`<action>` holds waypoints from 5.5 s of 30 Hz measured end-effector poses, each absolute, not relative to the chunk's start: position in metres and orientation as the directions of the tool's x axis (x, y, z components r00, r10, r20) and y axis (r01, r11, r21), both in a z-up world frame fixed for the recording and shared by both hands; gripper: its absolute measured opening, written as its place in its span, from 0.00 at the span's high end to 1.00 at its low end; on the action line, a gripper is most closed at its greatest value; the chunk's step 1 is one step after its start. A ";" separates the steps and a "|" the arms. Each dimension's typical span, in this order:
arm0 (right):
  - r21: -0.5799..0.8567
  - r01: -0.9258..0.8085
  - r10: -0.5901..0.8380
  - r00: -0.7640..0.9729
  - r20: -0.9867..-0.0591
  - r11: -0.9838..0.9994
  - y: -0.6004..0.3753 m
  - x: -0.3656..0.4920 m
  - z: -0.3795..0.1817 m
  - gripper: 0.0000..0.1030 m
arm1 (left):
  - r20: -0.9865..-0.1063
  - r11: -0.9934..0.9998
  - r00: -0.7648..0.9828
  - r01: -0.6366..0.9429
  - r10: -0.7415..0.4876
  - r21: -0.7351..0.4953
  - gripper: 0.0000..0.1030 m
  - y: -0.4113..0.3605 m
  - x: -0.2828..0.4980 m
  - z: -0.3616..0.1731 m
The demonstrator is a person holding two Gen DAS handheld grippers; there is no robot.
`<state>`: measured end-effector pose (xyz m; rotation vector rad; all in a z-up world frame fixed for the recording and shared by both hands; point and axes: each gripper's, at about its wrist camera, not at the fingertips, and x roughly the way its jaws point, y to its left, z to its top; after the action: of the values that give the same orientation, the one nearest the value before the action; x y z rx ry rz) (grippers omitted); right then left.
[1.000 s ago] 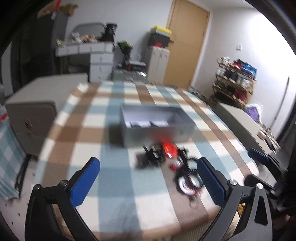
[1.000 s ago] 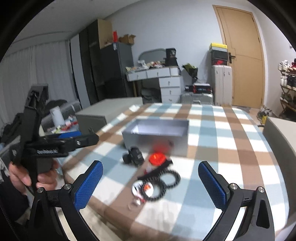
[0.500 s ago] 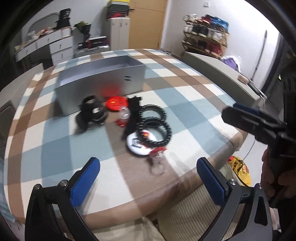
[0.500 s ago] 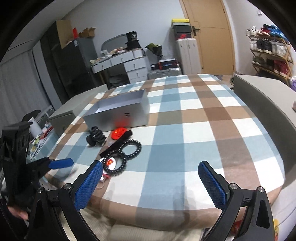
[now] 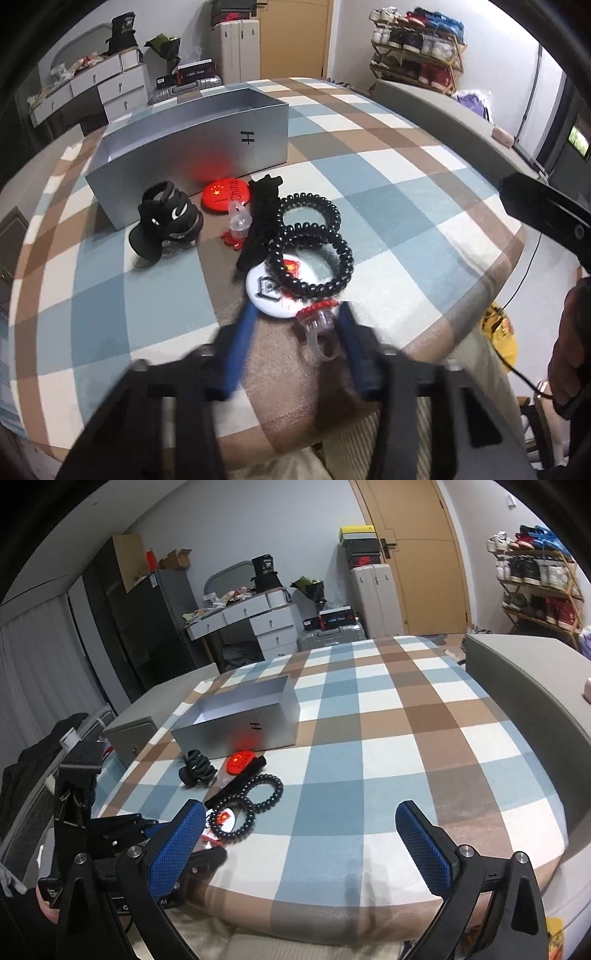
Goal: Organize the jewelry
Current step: 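Grasp the clear ring with red top with the left tool, then grasp the black coiled hair tie with the right tool while the left tool holds the ring, then carry the ring and hair tie into the silver box and open both tools, then withdraw both tools from the box back toward the remaining items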
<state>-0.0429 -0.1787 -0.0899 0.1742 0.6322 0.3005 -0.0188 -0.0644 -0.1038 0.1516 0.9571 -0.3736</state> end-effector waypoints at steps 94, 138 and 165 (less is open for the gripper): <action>0.428 -0.522 0.674 0.555 -0.487 0.738 -0.096 0.113 -0.022 0.54 | -0.654 0.954 0.696 0.180 -0.296 -0.240 0.87 0.027 0.095 -0.033; 0.457 -0.438 0.629 0.609 -0.483 0.774 -0.107 0.150 -0.053 0.21 | -0.693 0.951 0.655 0.155 -0.301 -0.267 0.32 0.031 0.113 -0.041; 0.216 -0.518 0.558 0.802 -0.215 0.828 -0.119 0.000 0.018 0.00 | -0.472 0.997 0.879 0.054 -0.073 -0.054 0.01 0.030 0.020 0.003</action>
<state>-0.0003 -0.1190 0.0184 0.1492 0.2758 0.5789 0.0204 0.0301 0.0025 -0.0392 0.4935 -0.0666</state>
